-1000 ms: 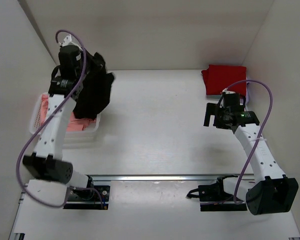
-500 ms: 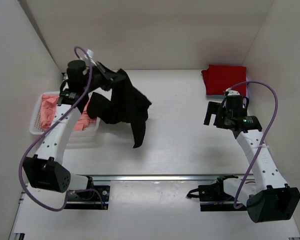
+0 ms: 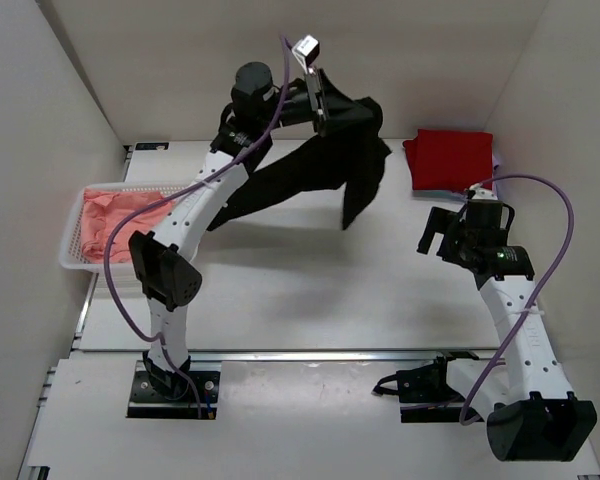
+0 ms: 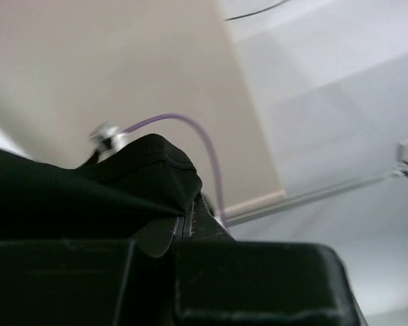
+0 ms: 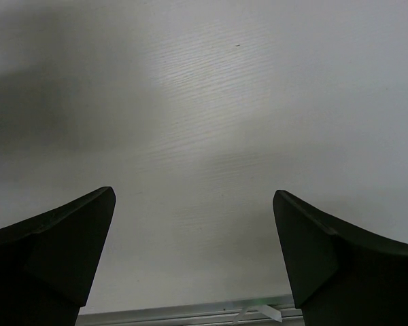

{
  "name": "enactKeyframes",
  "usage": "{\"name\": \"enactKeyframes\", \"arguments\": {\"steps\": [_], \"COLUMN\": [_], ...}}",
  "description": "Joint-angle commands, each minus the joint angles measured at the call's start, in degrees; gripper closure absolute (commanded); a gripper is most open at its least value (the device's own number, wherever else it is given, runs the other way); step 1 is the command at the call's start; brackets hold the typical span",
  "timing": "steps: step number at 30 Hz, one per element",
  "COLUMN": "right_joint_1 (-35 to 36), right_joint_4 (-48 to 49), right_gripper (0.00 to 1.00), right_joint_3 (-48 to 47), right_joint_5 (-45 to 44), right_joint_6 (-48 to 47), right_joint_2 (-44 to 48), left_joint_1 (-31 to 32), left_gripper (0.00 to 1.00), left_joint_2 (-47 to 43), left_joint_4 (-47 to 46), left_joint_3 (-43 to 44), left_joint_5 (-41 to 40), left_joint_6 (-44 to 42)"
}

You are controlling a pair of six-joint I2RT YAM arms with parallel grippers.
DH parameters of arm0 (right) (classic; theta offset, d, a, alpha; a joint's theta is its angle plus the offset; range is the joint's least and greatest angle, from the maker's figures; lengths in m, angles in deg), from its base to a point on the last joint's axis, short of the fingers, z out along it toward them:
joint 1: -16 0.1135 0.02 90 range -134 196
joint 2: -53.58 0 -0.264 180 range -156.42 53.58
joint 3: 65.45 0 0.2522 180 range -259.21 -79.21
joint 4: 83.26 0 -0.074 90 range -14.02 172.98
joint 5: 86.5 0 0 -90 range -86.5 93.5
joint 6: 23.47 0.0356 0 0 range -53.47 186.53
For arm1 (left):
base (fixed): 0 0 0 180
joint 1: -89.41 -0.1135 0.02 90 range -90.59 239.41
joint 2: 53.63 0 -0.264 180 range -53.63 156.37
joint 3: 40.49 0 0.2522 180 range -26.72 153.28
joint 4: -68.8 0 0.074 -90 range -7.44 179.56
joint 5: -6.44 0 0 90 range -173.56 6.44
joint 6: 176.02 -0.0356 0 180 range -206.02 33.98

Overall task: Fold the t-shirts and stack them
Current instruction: Move the tshirt to the center of the board

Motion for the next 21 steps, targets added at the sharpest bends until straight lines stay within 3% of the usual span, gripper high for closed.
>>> {"name": "enactKeyframes", "arguments": {"steps": [1,5,9,11,14,16,18,19,21], "right_joint_1": [-0.47,-0.03,0.23,0.5,0.94,1.2,1.9,2.51,3.74], "right_joint_4": [2.07,3.03,4.26,4.53,5.05,4.88,4.44,3.83,2.52], "right_gripper": [0.01,0.01,0.01,0.01,0.01,0.01,0.01,0.01,0.01], "right_joint_3": [1.06,1.77,2.12,1.33,1.94,1.68,1.77,1.86,1.25], "right_joint_5": [0.54,0.97,2.38,1.86,2.11,1.68,1.5,1.5,0.28], "right_joint_6": [-0.48,-0.13,0.05,0.05,0.48,0.66,0.22,0.31,-1.0], "right_joint_2": [1.37,0.84,-0.21,-1.0,-0.83,-0.83,-1.0,-1.35,-2.31], "left_joint_1": [-3.37,-4.09,-2.76,-3.46,-7.84,-11.8,-18.99,-22.42,-26.3], "left_gripper": [1.0,1.0,1.0,1.0,1.0,1.0,1.0,0.79,0.67], "left_joint_2": [-2.62,-3.94,0.98,-2.24,-14.17,-21.58,-31.84,-36.15,-40.13], "left_joint_4": [-9.9,-22.21,-16.35,-16.15,-17.48,-11.61,2.76,8.05,12.39], "left_joint_3": [6.86,1.15,11.15,5.31,-22.75,-35.9,-46.6,-53.19,-60.53], "left_joint_5": [3.54,3.8,5.38,4.95,-0.58,-6.36,-12.59,-16.81,-20.61], "left_joint_6": [9.49,18.72,17.69,16.28,13.04,8.99,1.37,-1.97,-6.9]}}
